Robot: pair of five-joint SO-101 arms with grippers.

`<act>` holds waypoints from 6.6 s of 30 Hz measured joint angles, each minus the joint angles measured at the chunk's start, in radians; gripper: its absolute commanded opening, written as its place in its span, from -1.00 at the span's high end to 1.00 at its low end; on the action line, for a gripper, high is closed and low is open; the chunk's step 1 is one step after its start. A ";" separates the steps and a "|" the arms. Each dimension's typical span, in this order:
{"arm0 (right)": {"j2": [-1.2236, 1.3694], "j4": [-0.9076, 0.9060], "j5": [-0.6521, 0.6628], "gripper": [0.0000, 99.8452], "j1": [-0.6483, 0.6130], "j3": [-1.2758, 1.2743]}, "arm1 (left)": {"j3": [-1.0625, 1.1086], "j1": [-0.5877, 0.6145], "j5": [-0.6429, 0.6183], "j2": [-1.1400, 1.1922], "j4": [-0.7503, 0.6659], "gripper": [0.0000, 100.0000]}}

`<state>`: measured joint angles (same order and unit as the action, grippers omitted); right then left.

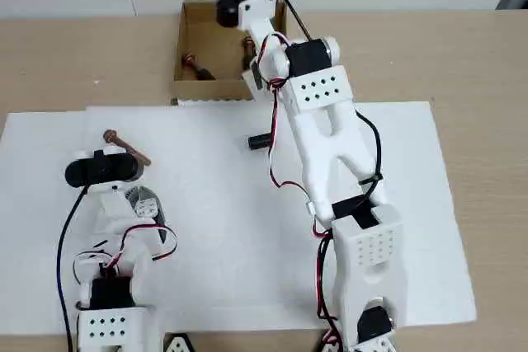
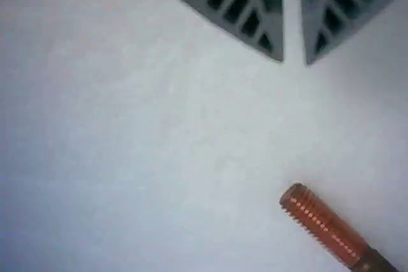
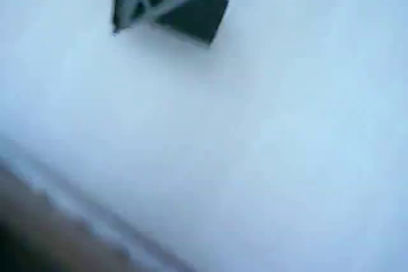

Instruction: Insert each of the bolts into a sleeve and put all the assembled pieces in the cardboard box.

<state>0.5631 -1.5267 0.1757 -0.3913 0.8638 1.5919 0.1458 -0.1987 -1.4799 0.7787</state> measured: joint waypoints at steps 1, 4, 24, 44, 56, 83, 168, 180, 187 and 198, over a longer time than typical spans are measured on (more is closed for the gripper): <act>0.000 -0.034 0.017 0.76 0.000 0.000 | 0.000 0.000 0.000 0.000 0.000 0.99; 0.000 -0.117 0.130 0.77 0.000 0.000 | 0.000 0.000 0.000 0.000 0.000 0.99; 0.086 -0.161 0.766 0.76 -0.077 0.002 | 0.000 0.000 0.000 0.000 0.000 0.99; 0.259 -0.114 0.864 0.70 -0.087 0.018 | 0.000 0.003 0.000 0.000 0.000 0.99; 0.282 -0.106 0.891 0.62 -0.091 0.048 | 0.000 0.003 0.000 0.000 0.000 0.99; 0.350 -0.061 0.867 0.99 -0.055 0.078 | 0.000 0.003 0.000 0.000 0.018 0.99; -1.685 -0.041 0.110 0.99 0.311 -1.577 | -1.343 0.143 -0.390 1.547 0.379 0.88; -1.685 -0.015 0.110 0.99 0.310 -1.622 | -1.343 0.178 -0.419 1.646 0.265 0.71; -1.683 0.005 0.110 0.99 0.310 -1.651 | -1.444 0.178 -0.419 1.749 0.253 0.71; -1.683 0.006 0.110 0.99 0.311 -1.651 | -1.587 0.181 -0.420 1.916 0.253 0.99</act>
<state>-1.1201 -1.5205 0.2862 -0.0798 -0.7871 0.0054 0.3268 -0.6191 0.4365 1.0319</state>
